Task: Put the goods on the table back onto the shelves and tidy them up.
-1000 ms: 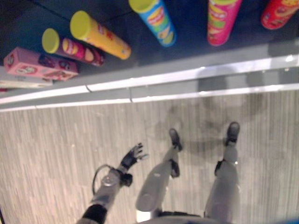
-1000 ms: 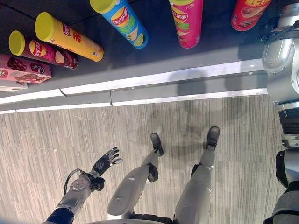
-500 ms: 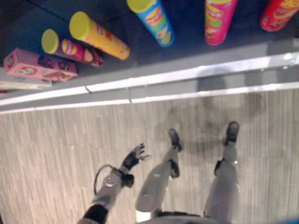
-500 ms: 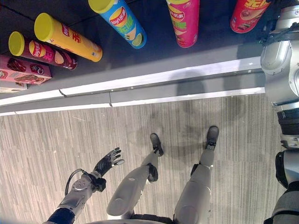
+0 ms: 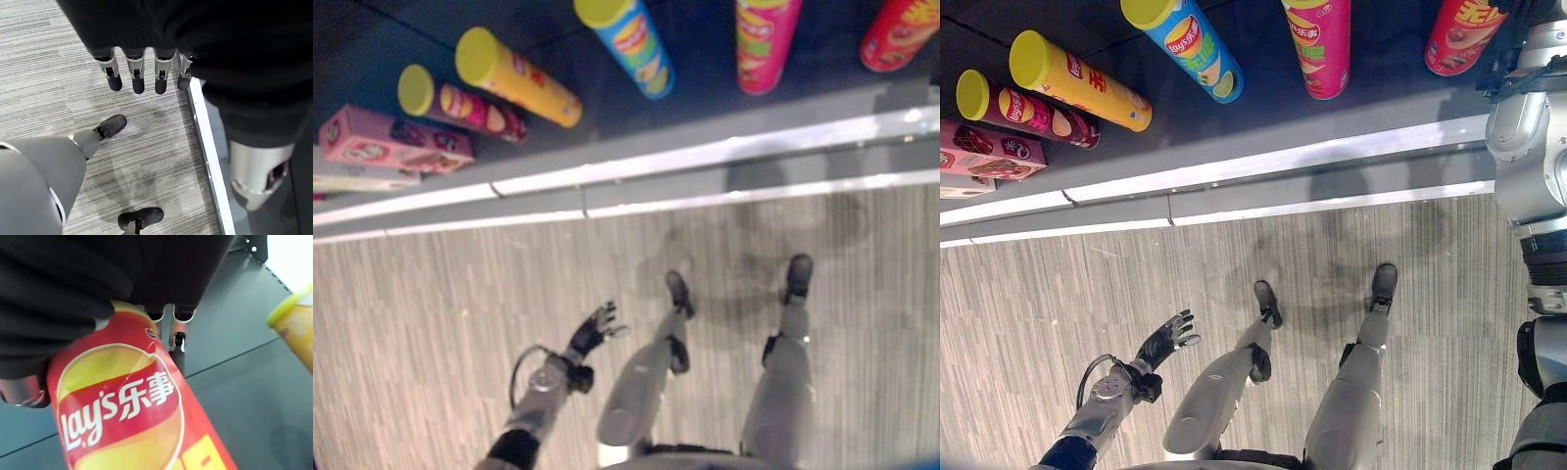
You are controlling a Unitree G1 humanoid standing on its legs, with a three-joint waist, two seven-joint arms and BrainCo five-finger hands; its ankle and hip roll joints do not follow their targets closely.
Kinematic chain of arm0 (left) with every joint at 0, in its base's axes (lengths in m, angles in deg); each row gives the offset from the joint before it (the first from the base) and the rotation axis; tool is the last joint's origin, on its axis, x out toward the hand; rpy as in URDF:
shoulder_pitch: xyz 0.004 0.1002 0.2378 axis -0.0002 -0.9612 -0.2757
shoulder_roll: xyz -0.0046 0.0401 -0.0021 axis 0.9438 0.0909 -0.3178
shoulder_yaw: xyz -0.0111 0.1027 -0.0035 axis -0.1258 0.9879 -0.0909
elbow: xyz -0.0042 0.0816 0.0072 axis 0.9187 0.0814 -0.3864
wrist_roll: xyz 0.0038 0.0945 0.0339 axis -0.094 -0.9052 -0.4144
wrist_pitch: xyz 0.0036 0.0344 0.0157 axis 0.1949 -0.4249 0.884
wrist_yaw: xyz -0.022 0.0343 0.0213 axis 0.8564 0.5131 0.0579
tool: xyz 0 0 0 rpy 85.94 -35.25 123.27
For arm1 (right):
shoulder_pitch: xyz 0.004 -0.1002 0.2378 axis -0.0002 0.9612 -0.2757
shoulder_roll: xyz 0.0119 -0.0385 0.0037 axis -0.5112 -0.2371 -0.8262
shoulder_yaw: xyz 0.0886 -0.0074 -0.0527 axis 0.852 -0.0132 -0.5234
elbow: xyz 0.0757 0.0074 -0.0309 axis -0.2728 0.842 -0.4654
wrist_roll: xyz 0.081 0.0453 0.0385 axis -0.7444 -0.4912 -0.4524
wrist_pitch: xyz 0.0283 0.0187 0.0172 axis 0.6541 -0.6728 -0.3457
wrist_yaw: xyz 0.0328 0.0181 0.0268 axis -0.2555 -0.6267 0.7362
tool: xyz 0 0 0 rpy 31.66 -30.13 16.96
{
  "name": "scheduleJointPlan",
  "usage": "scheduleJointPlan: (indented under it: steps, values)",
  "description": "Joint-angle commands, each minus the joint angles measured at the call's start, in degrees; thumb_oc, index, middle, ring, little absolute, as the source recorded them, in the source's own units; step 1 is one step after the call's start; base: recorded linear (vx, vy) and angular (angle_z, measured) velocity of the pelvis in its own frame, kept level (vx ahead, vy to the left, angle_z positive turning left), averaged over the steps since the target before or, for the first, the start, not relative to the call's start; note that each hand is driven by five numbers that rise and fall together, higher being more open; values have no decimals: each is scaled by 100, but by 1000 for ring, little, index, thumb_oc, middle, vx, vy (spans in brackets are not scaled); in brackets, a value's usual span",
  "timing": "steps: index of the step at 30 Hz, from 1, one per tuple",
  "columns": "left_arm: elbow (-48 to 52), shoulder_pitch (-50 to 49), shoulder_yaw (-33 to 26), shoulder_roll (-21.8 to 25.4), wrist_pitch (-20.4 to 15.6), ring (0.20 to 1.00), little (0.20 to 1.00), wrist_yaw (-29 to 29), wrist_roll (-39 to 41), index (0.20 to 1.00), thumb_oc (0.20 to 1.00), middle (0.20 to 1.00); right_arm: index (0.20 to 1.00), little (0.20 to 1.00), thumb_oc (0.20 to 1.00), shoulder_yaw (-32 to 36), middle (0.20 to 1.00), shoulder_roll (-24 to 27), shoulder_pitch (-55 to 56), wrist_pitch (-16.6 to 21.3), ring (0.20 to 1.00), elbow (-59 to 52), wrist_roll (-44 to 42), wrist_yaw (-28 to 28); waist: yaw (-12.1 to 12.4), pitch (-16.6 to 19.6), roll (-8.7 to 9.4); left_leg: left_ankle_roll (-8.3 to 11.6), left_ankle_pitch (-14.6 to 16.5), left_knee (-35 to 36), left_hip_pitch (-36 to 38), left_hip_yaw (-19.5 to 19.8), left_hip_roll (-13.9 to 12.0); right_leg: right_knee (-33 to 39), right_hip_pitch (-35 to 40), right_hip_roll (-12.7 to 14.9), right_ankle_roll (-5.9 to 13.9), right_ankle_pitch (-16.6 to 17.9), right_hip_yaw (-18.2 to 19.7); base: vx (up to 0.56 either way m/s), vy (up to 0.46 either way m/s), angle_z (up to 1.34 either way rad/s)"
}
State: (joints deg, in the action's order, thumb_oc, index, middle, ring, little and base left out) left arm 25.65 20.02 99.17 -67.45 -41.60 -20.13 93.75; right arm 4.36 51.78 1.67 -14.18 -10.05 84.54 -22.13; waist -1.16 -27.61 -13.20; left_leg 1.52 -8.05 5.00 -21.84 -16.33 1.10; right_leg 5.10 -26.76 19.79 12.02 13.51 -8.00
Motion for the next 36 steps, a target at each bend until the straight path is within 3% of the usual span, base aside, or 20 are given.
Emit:
scheduleJointPlan:
  steps: [1, 7, 8, 9, 10, 11, 28, 33, 36]
  values:
    - [132, -217, 141, 273, -145, 1000, 1000, 21, 222, 1000, 1000, 1000, 200, 200, 200, 178, 200, 401, -506, 3, 200, -198, -78, -309, 9, 63, 87, 744, 382, -360, 278, 63, -299, -806, -443, 129, 65, 7, 38, 0, 0, 0]
    - [224, -260, 176, 291, -132, 1000, 1000, 31, 231, 1000, 1000, 1000, 200, 200, 200, 220, 200, 355, -459, 9, 200, -155, -102, -391, 2, 36, 58, 741, 406, -411, 265, 60, -297, -836, -449, 129, 49, -8, 56, 0, 0, 0]
    - [198, -254, 179, 297, -135, 1000, 1000, 22, 220, 1000, 1000, 1000, 297, 297, 297, 222, 297, 338, -458, 6, 297, -147, -107, -393, 2, 28, 59, 740, 415, -425, 261, 59, -300, -843, -460, 131, 48, -9, 62, 0, 0, 0]
    - [178, -251, 182, 301, -146, 1000, 1000, 18, 215, 1000, 1000, 1000, 592, 592, 592, 224, 592, 343, -452, -10, 592, -131, -98, -413, -1, 15, 59, 745, 417, -454, 242, 56, -298, -849, -473, 135, 48, -7, 67, 0, 0, 0]
    - [174, -241, 182, 302, -149, 1000, 1000, 19, 213, 1000, 1000, 1000, 940, 940, 940, 232, 940, 338, -454, -8, 940, -123, -89, -428, -5, 9, 59, 746, 424, -461, 236, 48, -297, -851, -483, 140, 48, -3, 72, 0, 0, 0]
    - [173, -239, 182, 303, -150, 1000, 1000, 19, 213, 1000, 1000, 1000, 1000, 1000, 1000, 233, 1000, 338, -454, -8, 1000, -123, -89, -429, -4, 9, 60, 745, 425, -462, 235, 48, -297, -852, -484, 140, 48, -3, 73, 0, 0, 0]
    - [75, -205, 199, 242, -164, 1000, 1000, 21, 181, 1000, 1000, 1000, 1000, 1000, 1000, 461, 1000, 182, -173, -30, 1000, -562, -29, -638, -62, 25, 150, 756, 442, -452, 373, 43, -306, -763, -289, 119, 72, 45, 59, 0, 0, 0]
    - [-140, -222, 63, 128, -185, 1000, 1000, 44, 85, 1000, 1000, 1000, 1000, 1000, 1000, 1181, 1000, -251, 944, 145, 1000, -1721, -194, -470, -179, 168, 463, 731, 449, -290, 653, 24, -327, -444, 32, -23, 142, 207, 40, 26, -13, 0]
    - [-378, -219, -124, 96, -213, 1000, 1000, 96, -90, 1000, 1000, 1000, 1000, 1000, 1000, 1755, 1000, -887, 2177, 383, 1000, -2590, -853, 125, -319, 252, 836, 657, 527, -231, 892, -54, -357, -330, 247, -133, 200, 293, 70, 51, -27, -9]
